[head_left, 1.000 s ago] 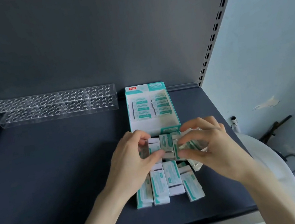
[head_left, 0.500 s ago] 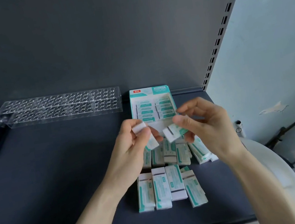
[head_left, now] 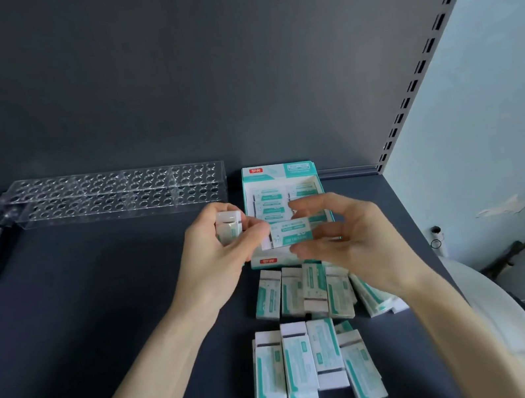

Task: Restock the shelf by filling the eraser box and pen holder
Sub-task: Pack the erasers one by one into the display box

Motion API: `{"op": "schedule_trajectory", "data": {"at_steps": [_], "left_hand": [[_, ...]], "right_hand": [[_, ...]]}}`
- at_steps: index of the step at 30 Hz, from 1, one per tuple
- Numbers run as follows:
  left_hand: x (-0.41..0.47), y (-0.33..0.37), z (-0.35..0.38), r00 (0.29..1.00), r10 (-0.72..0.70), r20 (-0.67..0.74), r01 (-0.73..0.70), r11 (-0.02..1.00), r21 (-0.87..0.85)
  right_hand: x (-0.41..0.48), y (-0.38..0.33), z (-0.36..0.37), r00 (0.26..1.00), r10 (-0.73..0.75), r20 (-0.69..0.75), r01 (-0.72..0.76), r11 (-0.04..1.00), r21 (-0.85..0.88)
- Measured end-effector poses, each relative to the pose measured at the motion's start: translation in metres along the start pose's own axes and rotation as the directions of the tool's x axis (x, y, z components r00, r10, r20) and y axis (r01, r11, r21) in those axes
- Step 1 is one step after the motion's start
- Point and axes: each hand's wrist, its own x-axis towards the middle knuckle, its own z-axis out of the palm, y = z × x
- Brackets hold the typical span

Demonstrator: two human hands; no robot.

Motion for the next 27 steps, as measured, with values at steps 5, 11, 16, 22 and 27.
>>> {"op": "schedule_trajectory", "data": {"at_steps": [5,11,16,22,27], "left_hand": [[0.020,-0.008,0.001,0.997,-0.053,-0.050,0.054,0.998,0.016],[0.025,-0.021,0.002,0.967,-0.221,-0.130,0.191,0.958,-0.215],[0.026,-0.026,0.001,0.970,-0.207,-0.125,0.175,0.958,-0.227],[0.027,-0.027,-0.004,0.974,-0.189,-0.121,0.161,0.964,-0.214],[0.027,-0.027,-0.007,0.979,-0.150,-0.136,0.128,0.979,-0.156]], "right_hand": [[0.025,0.009,-0.006,0.986,-0.133,-0.103,0.093,0.941,-0.325],[0.043,0.017,-0.002,0.986,-0.164,0.017,0.148,0.838,-0.525],[0.051,0.020,0.005,0.993,-0.110,0.036,0.110,0.795,-0.597],[0.052,0.025,0.006,0.991,-0.109,0.077,0.133,0.790,-0.598],[0.052,0.028,0.005,0.989,-0.104,0.104,0.146,0.795,-0.589]]}}
